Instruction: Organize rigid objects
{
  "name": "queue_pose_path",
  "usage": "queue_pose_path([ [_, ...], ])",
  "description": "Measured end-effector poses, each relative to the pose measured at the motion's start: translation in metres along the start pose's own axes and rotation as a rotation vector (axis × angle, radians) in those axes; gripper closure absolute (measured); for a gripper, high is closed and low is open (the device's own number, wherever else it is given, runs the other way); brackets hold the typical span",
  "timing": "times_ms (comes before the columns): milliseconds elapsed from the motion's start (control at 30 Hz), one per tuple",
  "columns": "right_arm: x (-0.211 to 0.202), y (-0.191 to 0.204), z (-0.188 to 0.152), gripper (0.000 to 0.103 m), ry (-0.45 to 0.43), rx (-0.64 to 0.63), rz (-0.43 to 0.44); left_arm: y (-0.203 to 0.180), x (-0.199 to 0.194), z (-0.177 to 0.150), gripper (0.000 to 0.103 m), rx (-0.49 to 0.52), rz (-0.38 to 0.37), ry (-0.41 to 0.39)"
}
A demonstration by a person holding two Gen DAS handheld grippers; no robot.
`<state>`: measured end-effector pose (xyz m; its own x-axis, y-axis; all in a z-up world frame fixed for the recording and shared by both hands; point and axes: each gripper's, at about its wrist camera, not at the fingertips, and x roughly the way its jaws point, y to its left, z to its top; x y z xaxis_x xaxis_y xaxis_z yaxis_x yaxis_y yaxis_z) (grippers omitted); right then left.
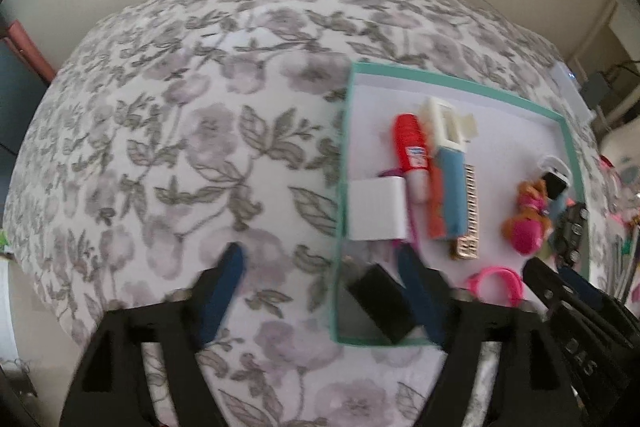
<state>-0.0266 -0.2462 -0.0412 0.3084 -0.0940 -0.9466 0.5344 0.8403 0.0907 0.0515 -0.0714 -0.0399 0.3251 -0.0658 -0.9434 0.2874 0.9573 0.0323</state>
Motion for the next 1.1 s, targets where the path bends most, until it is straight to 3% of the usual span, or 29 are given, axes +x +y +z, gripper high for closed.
queue_pose_path([
  [167, -0.002, 0.005, 0.000, 0.029, -0.022, -0.025, -0.001, 0.014, 0.007, 0.004, 0.013, -0.036, 0.048, -0.005],
  [267, -0.002, 0.007, 0.000, 0.023, -0.030, -0.033, -0.002, 0.023, 0.009, 0.005, 0.002, -0.064, 0.065, -0.006],
  [500, -0.002, 0.006, 0.001, 0.005, -0.039, -0.036, 0.002, 0.037, 0.015, 0.008, 0.002, -0.111, 0.081, 0.000],
  [667, -0.004, 0.007, 0.000, 0.000, -0.050, -0.038, 0.000, 0.040, 0.018, 0.008, 0.002, -0.119, 0.088, 0.007],
  [1100, -0.014, 0.018, -0.009, 0.000, -0.094, -0.062, -0.004, 0.040, 0.002, 0.001, 0.002, -0.078, 0.068, -0.002],
])
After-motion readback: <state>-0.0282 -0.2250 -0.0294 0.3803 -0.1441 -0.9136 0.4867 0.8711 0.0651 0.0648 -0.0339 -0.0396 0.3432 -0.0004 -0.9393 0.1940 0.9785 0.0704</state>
